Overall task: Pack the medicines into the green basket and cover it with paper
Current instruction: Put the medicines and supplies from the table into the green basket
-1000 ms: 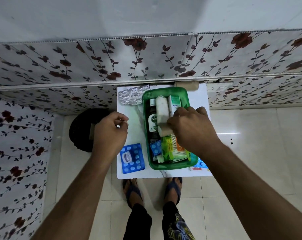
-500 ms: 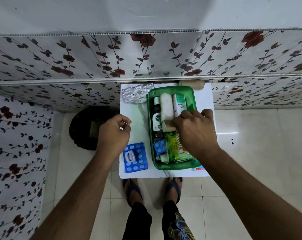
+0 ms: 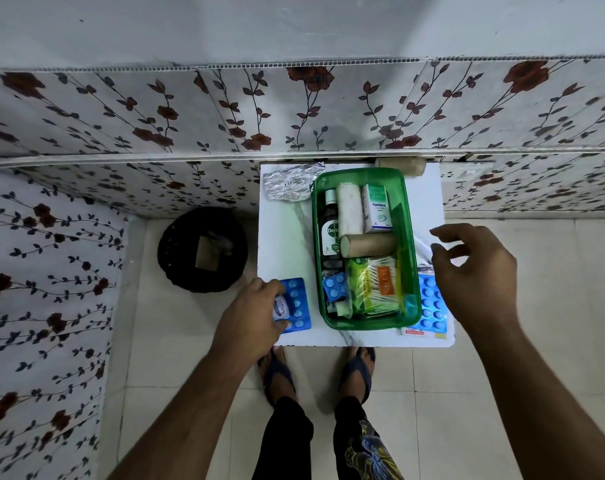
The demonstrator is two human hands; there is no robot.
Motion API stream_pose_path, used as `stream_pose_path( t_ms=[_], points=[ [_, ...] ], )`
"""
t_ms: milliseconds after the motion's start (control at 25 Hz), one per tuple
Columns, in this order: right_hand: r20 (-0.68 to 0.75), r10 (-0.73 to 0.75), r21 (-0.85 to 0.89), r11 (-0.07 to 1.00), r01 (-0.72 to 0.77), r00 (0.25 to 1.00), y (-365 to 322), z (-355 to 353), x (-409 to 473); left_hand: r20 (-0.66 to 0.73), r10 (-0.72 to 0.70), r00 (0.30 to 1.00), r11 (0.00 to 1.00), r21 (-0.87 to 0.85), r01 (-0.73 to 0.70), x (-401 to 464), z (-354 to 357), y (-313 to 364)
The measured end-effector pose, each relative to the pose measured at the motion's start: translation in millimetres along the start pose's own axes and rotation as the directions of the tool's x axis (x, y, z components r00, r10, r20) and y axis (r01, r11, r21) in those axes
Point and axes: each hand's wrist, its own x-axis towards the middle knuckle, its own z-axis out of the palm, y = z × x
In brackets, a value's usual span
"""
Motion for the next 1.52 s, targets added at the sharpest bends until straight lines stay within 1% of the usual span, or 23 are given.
stream_pose_path(
  t_ms=[80, 120, 160, 240, 320, 360, 400, 440, 520, 600, 680, 760, 880, 960, 1000, 1040, 1120, 1200, 1240, 1360, 1440, 1520],
  points=[
    [0.018, 0.063, 0.001, 0.998, -0.063, 0.998, 11.6, 2.0, -2.3, -0.042, 0.002, 0.999, 0.999, 0.040, 0.000, 3.2, 1.6, 1.2],
    [0.024, 0.084, 0.005, 0.996, -0.084, 0.996, 17.3, 2.5, -3.4, -0.069, 0.000, 0.998, 1.000, 0.030, 0.002, 3.2, 0.0, 2.5],
    [0.028, 0.105, 0.013, 0.994, -0.106, 0.994, 23.2, 2.2, -4.8, -0.111, -0.010, 0.994, 1.000, -0.015, 0.008, 0.7, -3.9, 5.1],
    [0.034, 0.152, 0.036, 0.988, -0.153, 0.988, 33.6, 1.5, -5.5, -0.253, -0.035, 0.967, 0.989, -0.148, -0.003, -4.2, -24.0, 21.2],
    [0.039, 0.210, 0.057, 0.976, -0.212, 0.977, 41.8, 2.5, -5.3, -0.391, 0.012, 0.920, 0.969, -0.224, -0.108, 4.6, -53.3, 52.0],
    [0.049, 0.232, 0.063, 0.970, -0.235, 0.971, 44.7, 4.1, -5.7, -0.409, 0.064, 0.910, 0.963, -0.214, -0.164, 14.9, -65.7, 67.6],
    [0.065, 0.247, 0.064, 0.966, -0.251, 0.967, 47.6, 6.0, -6.3, -0.395, 0.128, 0.910, 0.963, -0.168, -0.208, 28.8, -74.7, 81.6],
    [0.086, 0.257, 0.057, 0.963, -0.262, 0.963, 50.8, 7.8, -6.8, -0.368, 0.187, 0.911, 0.968, -0.088, -0.234, 45.4, -79.3, 92.8],
    [0.131, 0.271, 0.029, 0.960, -0.277, 0.954, 58.1, 9.1, -6.1, -0.313, 0.264, 0.912, 0.964, 0.119, -0.239, 76.2, -80.1, 108.5],
    [0.165, 0.275, 0.023, 0.959, -0.282, 0.947, 64.3, 7.7, -4.8, -0.281, 0.303, 0.911, 0.921, 0.332, -0.204, 94.6, -73.7, 116.8],
    [0.173, 0.276, 0.026, 0.958, -0.284, 0.946, 68.4, 4.6, -3.4, -0.275, 0.341, 0.899, 0.853, 0.493, -0.173, 103.2, -68.0, 122.1],
    [0.172, 0.285, 0.009, 0.957, -0.291, 0.943, 73.1, 3.3, -3.7, -0.288, 0.359, 0.888, 0.804, 0.579, -0.137, 107.3, -62.4, 123.3],
    [0.188, 0.317, -0.066, 0.949, -0.310, 0.930, 82.0, 3.7, -3.4, -0.286, 0.376, 0.882, 0.776, 0.617, -0.131, 108.4, -54.5, 124.1],
    [0.250, 0.337, -0.150, 0.940, -0.308, 0.908, 84.1, 7.5, -3.7, -0.289, 0.404, 0.868, 0.789, 0.589, -0.172, 106.5, -55.1, 124.1],
    [0.283, 0.352, -0.179, 0.933, -0.311, 0.892, 84.5, 10.0, -3.9, -0.308, 0.400, 0.863, 0.816, 0.549, -0.182, 104.4, -57.3, 124.4],
    [0.302, 0.369, -0.196, 0.926, -0.321, 0.879, 85.0, 12.5, -4.1, -0.342, 0.382, 0.859, 0.852, 0.490, -0.183, 101.2, -59.6, 124.6],
    [0.303, 0.391, -0.204, 0.918, -0.342, 0.869, 85.0, 17.2, -4.4, -0.455, 0.317, 0.832, 0.929, 0.325, -0.176, 92.4, -64.7, 118.6],
    [0.287, 0.410, -0.188, 0.911, -0.368, 0.866, 86.2, 19.9, -2.9, -0.549, 0.256, 0.796, 0.966, 0.183, -0.185, 86.0, -66.2, 105.7],
    [0.284, 0.417, -0.174, 0.908, -0.382, 0.863, 86.7, 21.0, -2.5, -0.569, 0.230, 0.789, 0.973, 0.131, -0.189, 83.5, -65.6, 97.9],
    [0.286, 0.465, -0.106, 0.884, -0.455, 0.838, 87.3, 21.6, -1.1, -0.567, 0.173, 0.805, 0.982, 0.039, -0.184, 80.5, -59.0, 78.9],
    [0.313, 0.496, -0.052, 0.861, -0.506, 0.810, 86.5, 18.9, 0.5, -0.566, 0.129, 0.815, 0.987, -0.010, -0.163, 77.7, -54.5, 72.3],
    [0.347, 0.494, 0.006, 0.849, -0.529, 0.797, 87.4, 11.9, 2.3, -0.566, 0.088, 0.820, 0.987, -0.064, -0.150, 73.2, -50.9, 67.1]
  ],
)
